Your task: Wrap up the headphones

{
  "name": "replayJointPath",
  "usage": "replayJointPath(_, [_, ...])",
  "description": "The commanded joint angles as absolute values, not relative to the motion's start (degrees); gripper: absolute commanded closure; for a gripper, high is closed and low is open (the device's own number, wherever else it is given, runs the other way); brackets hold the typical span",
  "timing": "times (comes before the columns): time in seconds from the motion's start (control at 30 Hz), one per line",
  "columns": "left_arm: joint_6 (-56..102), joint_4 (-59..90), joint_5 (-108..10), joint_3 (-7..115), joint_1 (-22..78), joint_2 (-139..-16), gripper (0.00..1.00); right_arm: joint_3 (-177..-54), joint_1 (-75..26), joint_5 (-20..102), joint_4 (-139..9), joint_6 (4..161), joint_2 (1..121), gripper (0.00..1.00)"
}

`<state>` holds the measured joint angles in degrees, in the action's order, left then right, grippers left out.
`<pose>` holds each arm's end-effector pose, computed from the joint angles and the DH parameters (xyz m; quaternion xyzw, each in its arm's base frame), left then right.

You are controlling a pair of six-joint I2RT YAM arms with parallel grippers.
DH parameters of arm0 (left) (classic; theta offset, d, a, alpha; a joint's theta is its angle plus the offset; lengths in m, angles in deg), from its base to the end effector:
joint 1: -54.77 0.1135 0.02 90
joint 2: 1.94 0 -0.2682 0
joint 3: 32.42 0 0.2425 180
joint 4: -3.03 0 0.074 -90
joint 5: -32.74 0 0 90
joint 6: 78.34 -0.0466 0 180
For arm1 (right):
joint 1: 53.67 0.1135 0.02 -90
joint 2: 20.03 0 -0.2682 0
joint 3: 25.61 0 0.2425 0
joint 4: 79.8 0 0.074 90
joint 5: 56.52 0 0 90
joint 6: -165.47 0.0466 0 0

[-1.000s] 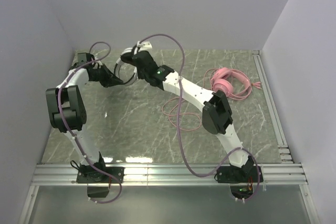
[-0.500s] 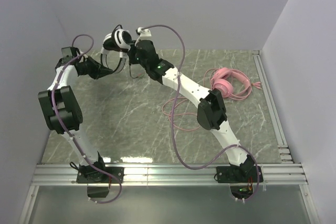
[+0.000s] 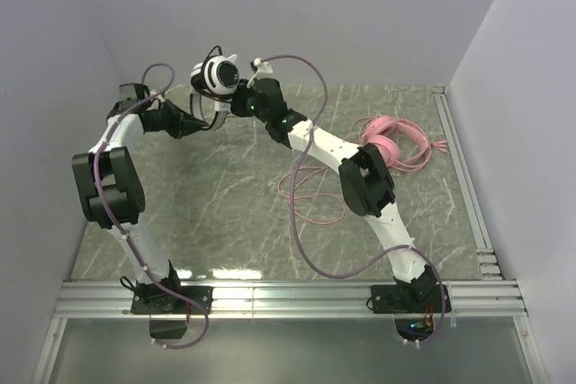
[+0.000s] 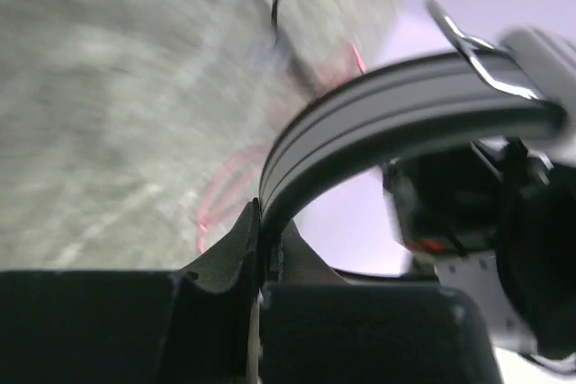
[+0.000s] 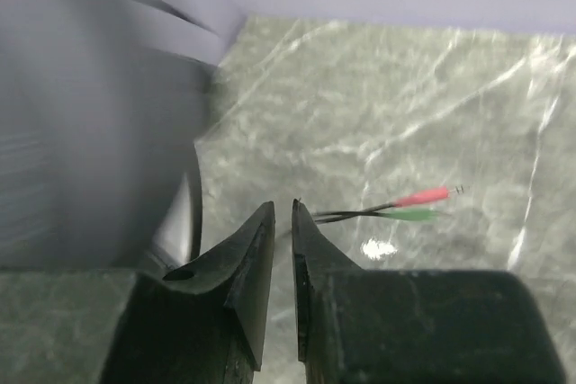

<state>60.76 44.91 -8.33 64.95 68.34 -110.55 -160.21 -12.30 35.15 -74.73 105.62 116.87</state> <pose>0.4031 0.0612 0.2367 -0.3372 0.8057 -0.4620 0.1543 0.4327 0.3828 0.2716 -0.0830 0.7465 0.3947 0.5293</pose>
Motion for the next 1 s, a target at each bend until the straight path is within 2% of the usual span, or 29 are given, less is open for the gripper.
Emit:
replayJointPath(0.0, [60.53, 39.59, 3.65, 66.98, 64.79, -108.72, 1.00, -156.85, -10.34, 38.93, -81.55, 104.91, 114.27, 0.78])
replayJointPath(0.3, [63.78, 36.61, 3.83, 65.40, 64.44, -109.87, 1.00, -148.75, -10.25, 38.93, -86.65, 106.22, 111.99, 0.76])
replayJointPath(0.5, [64.22, 36.95, 3.65, 65.83, 64.35, -111.36, 1.00, -143.22, -13.06, 41.39, -89.12, 113.69, 109.88, 0.76])
replayJointPath(0.6, [62.82, 42.81, 1.81, 68.63, 64.35, -113.73, 1.00, -138.75, -15.25, 42.79, -89.99, 116.24, 107.43, 0.74])
replayJointPath(0.7, [60.18, 46.53, -1.00, 70.40, 64.35, -115.14, 1.00, -129.79, -17.36, 44.99, -95.61, 117.30, 102.95, 0.59])
replayJointPath(0.73, [60.27, 46.45, -1.36, 70.41, 64.35, -115.14, 1.00, -125.76, -17.80, 45.17, -97.62, 116.87, 101.71, 0.49])
replayJointPath(0.8, [60.62, 46.18, -2.23, 69.97, 64.35, -115.05, 1.00, -120.39, -18.77, 44.74, -98.87, 116.25, 98.38, 0.42])
replayJointPath(0.97, [60.44, 47.85, -4.08, 70.06, 64.35, -115.05, 1.00, -110.44, -20.62, 47.27, -106.07, 113.45, 93.18, 0.41])
